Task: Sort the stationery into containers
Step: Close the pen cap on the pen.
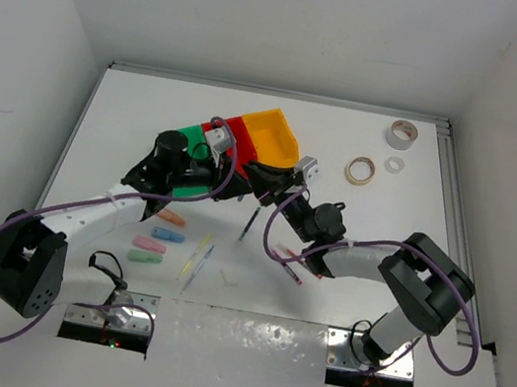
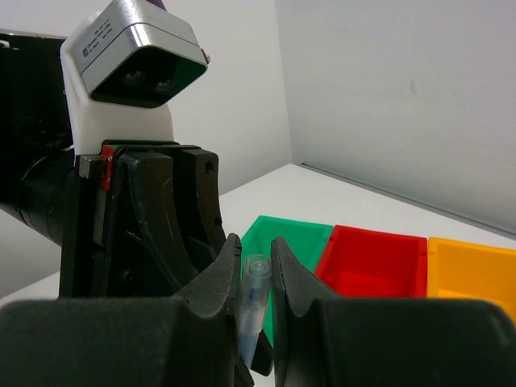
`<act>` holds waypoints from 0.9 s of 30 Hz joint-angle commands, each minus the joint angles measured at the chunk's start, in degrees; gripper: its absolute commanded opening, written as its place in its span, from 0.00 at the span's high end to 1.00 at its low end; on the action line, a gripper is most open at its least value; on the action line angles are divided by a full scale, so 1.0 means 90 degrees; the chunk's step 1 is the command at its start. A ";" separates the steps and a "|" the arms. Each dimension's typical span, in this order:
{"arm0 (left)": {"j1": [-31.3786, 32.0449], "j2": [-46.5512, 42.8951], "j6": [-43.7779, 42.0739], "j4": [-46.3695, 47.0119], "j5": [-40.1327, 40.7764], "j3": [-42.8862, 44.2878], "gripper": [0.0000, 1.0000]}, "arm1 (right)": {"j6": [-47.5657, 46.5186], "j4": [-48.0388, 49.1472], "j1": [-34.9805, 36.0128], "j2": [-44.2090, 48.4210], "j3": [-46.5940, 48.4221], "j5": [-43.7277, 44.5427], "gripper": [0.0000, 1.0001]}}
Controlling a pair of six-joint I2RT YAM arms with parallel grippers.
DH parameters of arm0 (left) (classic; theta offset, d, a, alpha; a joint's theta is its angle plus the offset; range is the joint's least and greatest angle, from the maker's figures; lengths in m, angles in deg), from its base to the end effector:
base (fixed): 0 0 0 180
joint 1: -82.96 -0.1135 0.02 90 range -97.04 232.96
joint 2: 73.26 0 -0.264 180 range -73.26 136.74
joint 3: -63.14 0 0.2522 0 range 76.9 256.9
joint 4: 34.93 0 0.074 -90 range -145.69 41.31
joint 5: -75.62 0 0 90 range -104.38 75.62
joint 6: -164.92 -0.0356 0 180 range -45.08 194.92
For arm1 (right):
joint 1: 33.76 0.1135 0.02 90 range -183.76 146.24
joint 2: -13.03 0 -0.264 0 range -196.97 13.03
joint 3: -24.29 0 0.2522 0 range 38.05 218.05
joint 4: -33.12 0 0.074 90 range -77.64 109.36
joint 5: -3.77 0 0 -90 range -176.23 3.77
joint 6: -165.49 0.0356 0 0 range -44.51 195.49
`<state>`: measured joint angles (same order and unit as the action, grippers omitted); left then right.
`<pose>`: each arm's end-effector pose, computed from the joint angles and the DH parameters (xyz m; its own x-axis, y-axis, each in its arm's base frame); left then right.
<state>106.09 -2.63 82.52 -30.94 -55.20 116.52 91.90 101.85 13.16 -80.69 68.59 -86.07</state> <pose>0.2406 -0.1281 0.2646 -0.3258 0.0303 -0.9450 0.8467 0.4540 -0.2773 0.2081 0.2224 0.2216 0.0108 0.4252 -0.9050 -0.7627 0.5888 0.2675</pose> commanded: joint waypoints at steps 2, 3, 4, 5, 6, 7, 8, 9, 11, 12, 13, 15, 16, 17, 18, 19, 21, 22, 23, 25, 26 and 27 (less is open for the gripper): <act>-0.0373 -0.0455 0.0533 0.3056 0.0317 0.0774 1.00 | -0.0505 -0.3063 0.0236 -0.0663 -0.0806 -0.0516 1.00; -0.0344 -0.0455 0.0494 0.2950 0.0239 0.0764 1.00 | -0.0485 -0.3005 0.0246 -0.0565 -0.0738 -0.0468 1.00; -0.0325 -0.0475 0.0455 0.2852 0.0142 0.0735 1.00 | -0.0465 -0.3004 0.0217 -0.0429 -0.0670 -0.0496 1.00; -0.0267 -0.0475 0.0455 0.2725 0.0092 0.0716 1.00 | -0.0407 -0.3024 0.0110 -0.0292 -0.0553 -0.0593 1.00; -0.0237 -0.0494 0.0445 0.2550 0.0015 0.0667 1.00 | -0.0387 -0.3188 0.0042 -0.0049 -0.0262 -0.0701 1.00; -0.0198 -0.0514 0.0377 0.2461 -0.0025 0.0560 1.00 | -0.0397 -0.3306 -0.0027 0.0050 -0.0124 -0.0885 1.00; -0.0149 -0.0514 0.0338 0.2393 -0.0025 0.0501 1.00 | -0.0465 -0.3404 -0.0134 0.0148 0.0023 -0.0965 1.00; -0.0149 -0.0514 0.0299 0.2305 -0.0035 0.0433 1.00 | -0.0523 -0.3618 -0.0173 0.0342 0.0246 -0.1033 1.00; -0.0139 -0.0524 0.0240 0.2226 -0.0035 0.0384 1.00 | -0.0631 -0.3804 -0.0281 0.0509 0.0414 -0.1199 0.93; -0.0149 -0.0543 0.0192 0.2110 -0.0054 0.0364 1.00 | -0.0651 -0.3941 -0.0301 0.0578 0.0531 -0.1248 0.89; -0.0149 -0.0553 0.0124 0.2051 -0.0074 0.0335 1.00 | -0.0660 -0.3981 -0.0339 0.0733 0.0551 -0.1297 0.83; -0.0149 -0.0582 0.0103 0.1973 -0.0103 0.0276 1.00 | -0.0602 -0.4001 -0.0379 0.0880 0.0590 -0.1346 0.78; -0.0149 -0.0592 0.0103 0.1962 -0.0113 0.0247 1.00 | -0.0573 -0.3991 -0.0408 0.0968 0.0590 -0.1356 0.74; -0.0139 -0.0592 0.0123 0.1972 -0.0103 0.0227 1.00 | -0.0515 -0.3971 -0.0447 0.1037 0.0590 -0.1395 0.70; -0.0139 -0.0611 0.0133 0.1991 -0.0103 0.0198 1.00 | -0.0485 -0.3971 -0.0447 0.1095 0.0600 -0.1395 0.68; -0.0139 -0.0612 0.0152 0.2011 -0.0094 0.0179 1.00 | -0.0446 -0.3962 -0.0476 0.1125 0.0600 -0.1415 0.66; -0.0139 -0.0612 0.0143 0.2031 -0.0132 0.0169 1.00 | -0.0329 -0.3903 -0.0496 0.1184 0.0620 -0.1473 0.62; -0.0129 -0.0612 0.0142 0.2021 -0.0142 0.0169 1.00 | -0.0309 -0.3884 -0.0515 0.1194 0.0639 -0.1502 0.61; -0.0139 -0.0612 0.0142 0.2002 -0.0142 0.0169 1.00 | -0.0280 -0.3854 -0.0525 0.1213 0.0659 -0.1503 0.61; -0.0129 -0.0612 0.0142 0.2011 -0.0152 0.0159 1.00 | -0.0270 -0.3835 -0.0535 0.1213 0.0688 -0.1571 0.61; -0.0129 -0.0612 0.0142 0.2011 -0.0152 0.0159 1.00 | -0.0270 -0.3835 -0.0535 0.1213 0.0698 -0.1590 0.61; -0.0129 -0.0612 0.0152 0.2011 -0.0133 0.0149 1.00 | -0.0260 -0.3835 -0.0535 0.1213 0.0746 -0.1687 0.61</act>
<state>105.53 -4.81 83.17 -23.72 -56.67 116.17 89.28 75.19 8.26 -69.14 75.59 -97.15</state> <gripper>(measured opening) 0.129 0.388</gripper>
